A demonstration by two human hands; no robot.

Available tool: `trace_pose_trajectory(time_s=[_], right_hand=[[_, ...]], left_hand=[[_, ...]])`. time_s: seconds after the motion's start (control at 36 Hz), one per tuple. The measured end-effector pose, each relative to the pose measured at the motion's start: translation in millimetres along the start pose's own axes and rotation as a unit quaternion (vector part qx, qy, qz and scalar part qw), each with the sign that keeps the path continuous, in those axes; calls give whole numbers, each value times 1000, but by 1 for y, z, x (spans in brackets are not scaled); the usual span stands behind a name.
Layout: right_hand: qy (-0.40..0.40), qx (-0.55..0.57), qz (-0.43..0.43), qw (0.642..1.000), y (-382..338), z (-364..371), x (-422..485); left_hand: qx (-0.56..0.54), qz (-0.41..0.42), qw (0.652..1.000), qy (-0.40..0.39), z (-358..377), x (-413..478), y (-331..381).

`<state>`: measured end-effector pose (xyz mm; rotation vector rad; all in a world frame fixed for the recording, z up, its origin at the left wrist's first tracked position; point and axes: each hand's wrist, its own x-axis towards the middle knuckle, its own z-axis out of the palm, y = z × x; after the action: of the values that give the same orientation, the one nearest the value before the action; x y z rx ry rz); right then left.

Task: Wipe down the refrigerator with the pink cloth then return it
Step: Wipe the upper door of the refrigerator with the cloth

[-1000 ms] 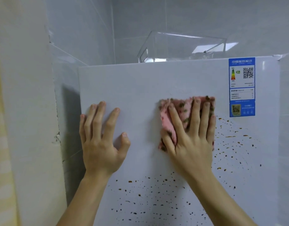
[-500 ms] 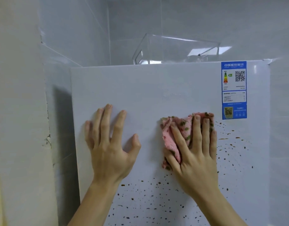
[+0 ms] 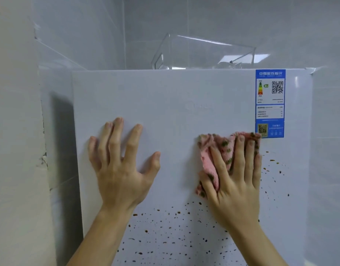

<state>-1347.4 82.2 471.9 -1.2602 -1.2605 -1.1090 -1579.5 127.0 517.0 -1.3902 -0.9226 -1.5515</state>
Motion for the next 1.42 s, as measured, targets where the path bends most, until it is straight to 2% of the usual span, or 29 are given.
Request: trace_pose_trajectory(time_s=[0.19,0.36,0.61,0.69,0.83,0.94,1.06,1.25,1.42], right_hand=[[35,-21,4,999,7,2,37],[40,-16,37,998,6,0,87],[3,0,-8,1000,28,-6,6],[-12,-2,-13,1000,31,-7,4],[30,-20,-27,999,36,-8,60],[29,-15,17,999,37,-8,106],[8,-7,10,1000,46,-12,80],[-28,-5,4,1000,84,-17,-16],[-1,4,27,1000,90,-15,22]], left_hand=[[-23,-35,999,-18,-3,8,18],[-23,17,1000,-11,8,11,44],[-14,28,999,7,12,7,44],[-22,22,1000,2,10,9,46],[-32,-36,999,9,8,21,65],[-51,-39,998,7,11,32,79],[-38,-4,999,1,17,22,79],[-37,-4,999,12,19,21,80],[-35,-10,999,10,24,20,86]])
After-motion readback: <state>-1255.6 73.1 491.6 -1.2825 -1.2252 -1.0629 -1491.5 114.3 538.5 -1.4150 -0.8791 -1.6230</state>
